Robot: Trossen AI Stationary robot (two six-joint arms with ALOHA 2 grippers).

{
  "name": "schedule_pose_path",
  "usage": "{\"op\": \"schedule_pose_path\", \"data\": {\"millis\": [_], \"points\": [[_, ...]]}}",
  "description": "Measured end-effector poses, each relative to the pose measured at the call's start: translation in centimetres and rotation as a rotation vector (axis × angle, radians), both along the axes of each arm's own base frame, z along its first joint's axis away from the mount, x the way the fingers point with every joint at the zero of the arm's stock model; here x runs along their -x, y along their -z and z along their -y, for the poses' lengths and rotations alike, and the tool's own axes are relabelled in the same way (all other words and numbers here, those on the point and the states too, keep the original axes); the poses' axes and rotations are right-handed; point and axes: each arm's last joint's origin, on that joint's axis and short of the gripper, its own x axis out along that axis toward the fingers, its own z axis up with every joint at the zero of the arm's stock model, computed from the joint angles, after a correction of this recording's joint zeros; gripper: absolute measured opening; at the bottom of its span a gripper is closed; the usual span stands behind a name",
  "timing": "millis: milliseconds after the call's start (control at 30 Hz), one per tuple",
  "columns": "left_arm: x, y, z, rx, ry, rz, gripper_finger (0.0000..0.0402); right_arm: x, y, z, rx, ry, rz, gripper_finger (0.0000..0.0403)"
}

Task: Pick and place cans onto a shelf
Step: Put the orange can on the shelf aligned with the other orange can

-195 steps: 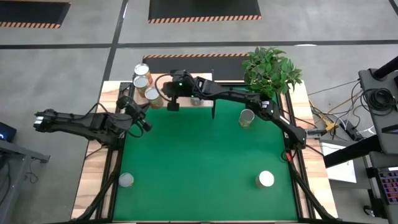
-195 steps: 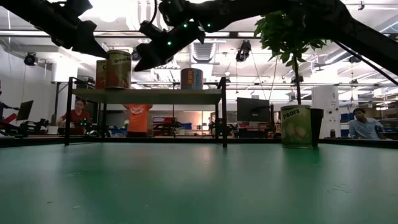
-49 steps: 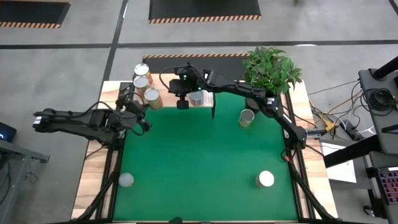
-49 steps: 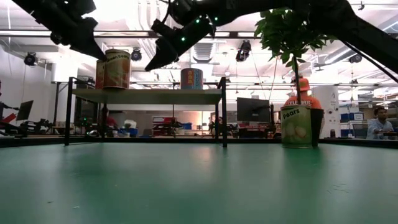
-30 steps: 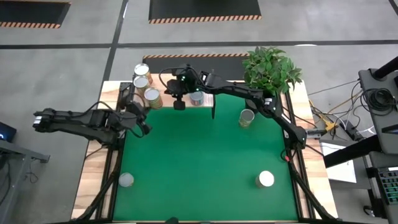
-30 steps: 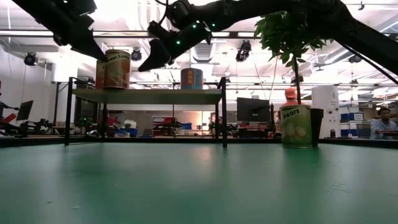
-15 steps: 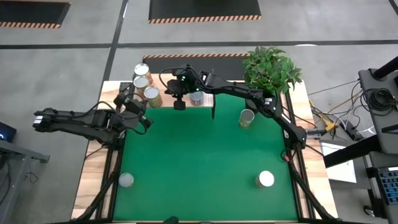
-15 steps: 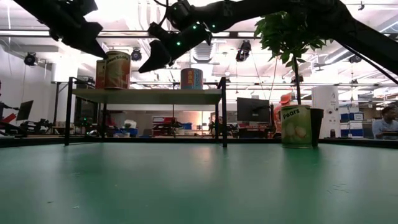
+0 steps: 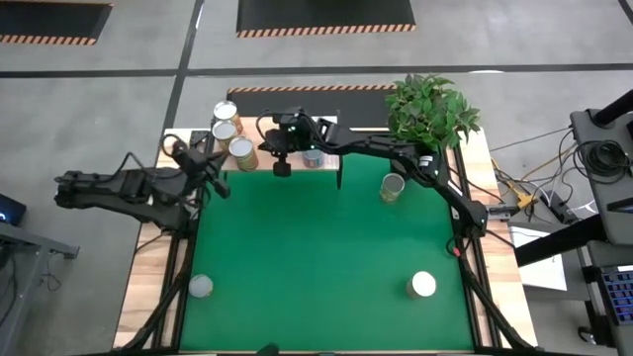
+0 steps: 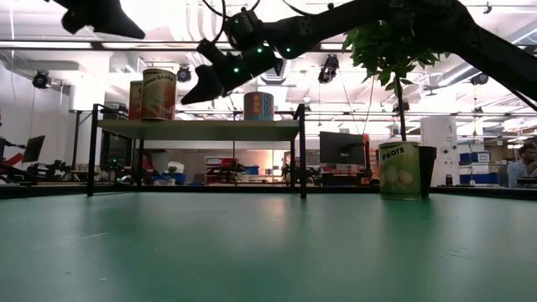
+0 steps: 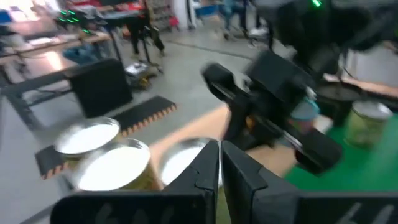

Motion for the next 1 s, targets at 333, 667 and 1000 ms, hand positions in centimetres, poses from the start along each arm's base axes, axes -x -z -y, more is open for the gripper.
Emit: {"op": "schedule_pose_path", "data": {"millis": [333, 667, 1000], "points": [[1.4, 0.4, -0.2, -0.02, -0.039, 0.071, 0.0, -1.1, -0.6, -2.3, 0.026, -0.047, 0.089, 0.0009], [0.9, 0.6, 0.0, 0.005, 0.043, 0.054, 0.0, 0.4, -2.0, -3.1, 0.021, -0.026, -0.026, 0.0009], [-2.2, -1.6, 0.6, 0.068, 0.174, -0.019, 0.0, 4.5, -5.6, -6.3, -0.021, -0.086, -0.246, 0.0009]]}}
